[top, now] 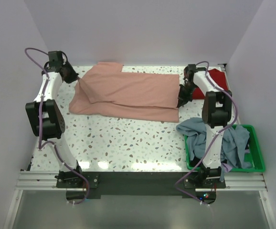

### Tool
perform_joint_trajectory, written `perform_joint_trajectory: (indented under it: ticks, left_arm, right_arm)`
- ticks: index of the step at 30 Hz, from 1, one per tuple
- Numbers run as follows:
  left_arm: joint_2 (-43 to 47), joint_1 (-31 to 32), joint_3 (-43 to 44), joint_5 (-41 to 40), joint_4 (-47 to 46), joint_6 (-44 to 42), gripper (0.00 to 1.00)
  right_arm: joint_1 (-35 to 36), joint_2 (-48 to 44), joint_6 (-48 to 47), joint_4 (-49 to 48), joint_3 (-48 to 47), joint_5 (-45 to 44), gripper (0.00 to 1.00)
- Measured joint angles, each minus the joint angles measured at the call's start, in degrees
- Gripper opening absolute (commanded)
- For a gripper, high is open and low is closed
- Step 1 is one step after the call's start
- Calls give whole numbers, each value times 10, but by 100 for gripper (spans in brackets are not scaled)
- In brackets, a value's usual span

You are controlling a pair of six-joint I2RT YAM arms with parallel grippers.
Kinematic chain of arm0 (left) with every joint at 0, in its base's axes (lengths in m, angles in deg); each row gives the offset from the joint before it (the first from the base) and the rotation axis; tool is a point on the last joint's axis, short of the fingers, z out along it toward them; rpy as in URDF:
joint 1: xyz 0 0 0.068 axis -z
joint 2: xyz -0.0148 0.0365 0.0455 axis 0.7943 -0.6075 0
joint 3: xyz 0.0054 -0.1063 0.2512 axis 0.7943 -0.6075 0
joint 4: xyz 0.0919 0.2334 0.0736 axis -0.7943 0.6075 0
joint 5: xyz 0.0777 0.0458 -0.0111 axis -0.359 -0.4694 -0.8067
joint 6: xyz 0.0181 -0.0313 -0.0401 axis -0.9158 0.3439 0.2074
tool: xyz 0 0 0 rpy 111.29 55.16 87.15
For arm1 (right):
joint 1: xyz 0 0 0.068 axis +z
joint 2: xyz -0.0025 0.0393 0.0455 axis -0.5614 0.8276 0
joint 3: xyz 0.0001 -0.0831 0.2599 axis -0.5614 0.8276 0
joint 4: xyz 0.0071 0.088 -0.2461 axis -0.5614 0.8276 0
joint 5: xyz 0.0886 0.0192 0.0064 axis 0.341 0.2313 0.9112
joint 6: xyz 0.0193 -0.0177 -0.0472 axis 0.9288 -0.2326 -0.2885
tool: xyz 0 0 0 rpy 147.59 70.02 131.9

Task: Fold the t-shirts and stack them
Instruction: Fold the tshirt

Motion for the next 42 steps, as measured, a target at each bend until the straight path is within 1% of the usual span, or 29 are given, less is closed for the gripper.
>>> perform_joint_trajectory:
  ticks: [4, 5, 6, 7, 8, 9, 10, 12, 13, 14, 16, 19, 22, 25, 28, 30, 35, 42]
  left_arm:
    - [-15, 0, 15, 2, 0, -2, 0]
    - [-19, 0, 18, 2, 0, -2, 4]
    - [-23, 0, 21, 2, 0, -2, 28]
    - [-27, 0, 26, 1, 0, -6, 37]
    - [-33, 0, 33, 2, 1, -5, 43]
    - [-41, 0, 42, 2, 0, -6, 58]
    - [-49, 0, 53, 3, 0, -6, 65]
    - [-68, 0, 80, 4, 2, -5, 75]
    - [-77, 0, 96, 4, 3, -4, 76]
    - [-85, 0, 109, 5, 4, -3, 77]
    - [-94, 0, 133, 5, 5, -3, 78]
    - [-88, 0, 131, 3, 4, -10, 77]
    - [-51, 0, 55, -6, -3, -24, 73]
    - [-2, -2, -60, -11, -9, -38, 68]
    - [35, -8, -154, -10, -9, -47, 68]
    - [54, -16, -201, -10, -9, -50, 68]
    - [80, -30, -246, -26, -9, -64, 67]
    - [109, -51, -277, -44, -12, -76, 66]
  right_arm:
    - [0, 6, 0, 0, -17, 0, 0]
    - [0, 10, 0, 0, -22, 0, 0]
    - [0, 14, 0, 0, -28, 0, 0]
    - [0, 19, 1, 2, -35, 0, 9]
    - [0, 25, 2, 3, -44, 0, 16]
    - [0, 32, 3, 6, -56, 1, 24]
    - [0, 39, 3, 9, -69, 1, 38]
    - [-1, 52, 6, 14, -101, 5, 48]
    - [-2, 55, 6, 16, -116, 7, 55]
    - [-2, 56, 7, 17, -129, 9, 57]
    - [-3, 54, 9, 17, -151, 9, 61]
    - [-3, 38, 9, 15, -150, 11, 63]
    - [-3, -6, 8, 3, -91, 14, 63]
    - [-1, -63, 5, -1, -1, 14, 63]
    - [5, -104, 1, -10, 75, 11, 63]
    - [11, -121, -1, -21, 122, 8, 63]
    - [26, -134, -2, -46, 207, 3, 63]
    - [31, -146, -2, -69, 263, -12, 62]
